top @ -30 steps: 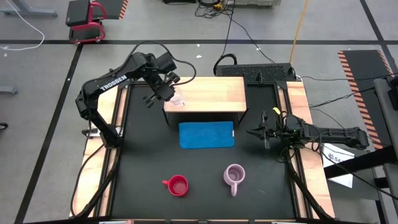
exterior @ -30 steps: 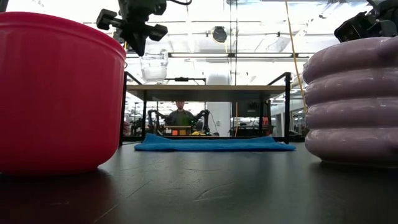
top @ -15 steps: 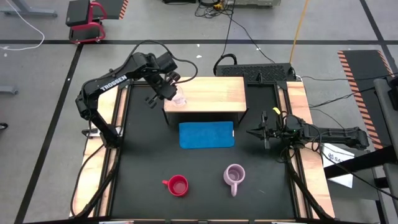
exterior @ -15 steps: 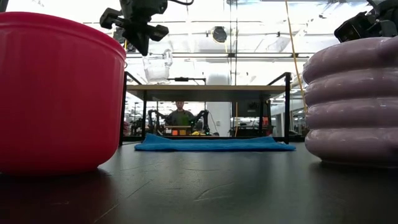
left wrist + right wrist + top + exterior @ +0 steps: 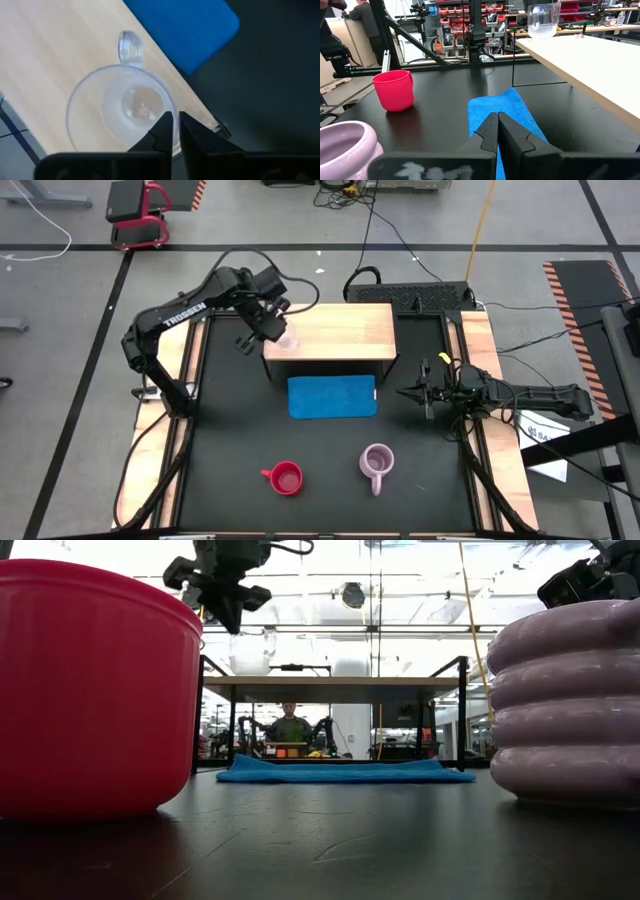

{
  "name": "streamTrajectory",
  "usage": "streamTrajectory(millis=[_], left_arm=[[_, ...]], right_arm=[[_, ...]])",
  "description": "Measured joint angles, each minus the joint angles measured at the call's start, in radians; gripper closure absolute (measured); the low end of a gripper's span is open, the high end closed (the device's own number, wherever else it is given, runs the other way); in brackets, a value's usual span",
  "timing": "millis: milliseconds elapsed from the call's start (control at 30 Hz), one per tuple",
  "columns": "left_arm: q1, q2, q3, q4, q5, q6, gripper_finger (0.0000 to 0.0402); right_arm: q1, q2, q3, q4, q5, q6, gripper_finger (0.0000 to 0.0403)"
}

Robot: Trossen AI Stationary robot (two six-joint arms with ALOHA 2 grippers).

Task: Stack small to large cups/mugs on shelf
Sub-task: Put the glass mug on the shelf

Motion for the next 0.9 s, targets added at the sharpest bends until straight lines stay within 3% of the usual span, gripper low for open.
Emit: streamTrajectory(millis=[400,900], left_arm=[[-0.004,-0.001,-0.058,0.027,-0.097,0.122,0.0391],[-0.011,0.001,-0.051,0.056,-0.112,0.198,0.0397]], right_arm=[[0.0,0.0,0.0,-0.001,0.0,-0.003,0.0403],[0.0,0.0,0.0,0.0,0.0,0.0,0.0403]])
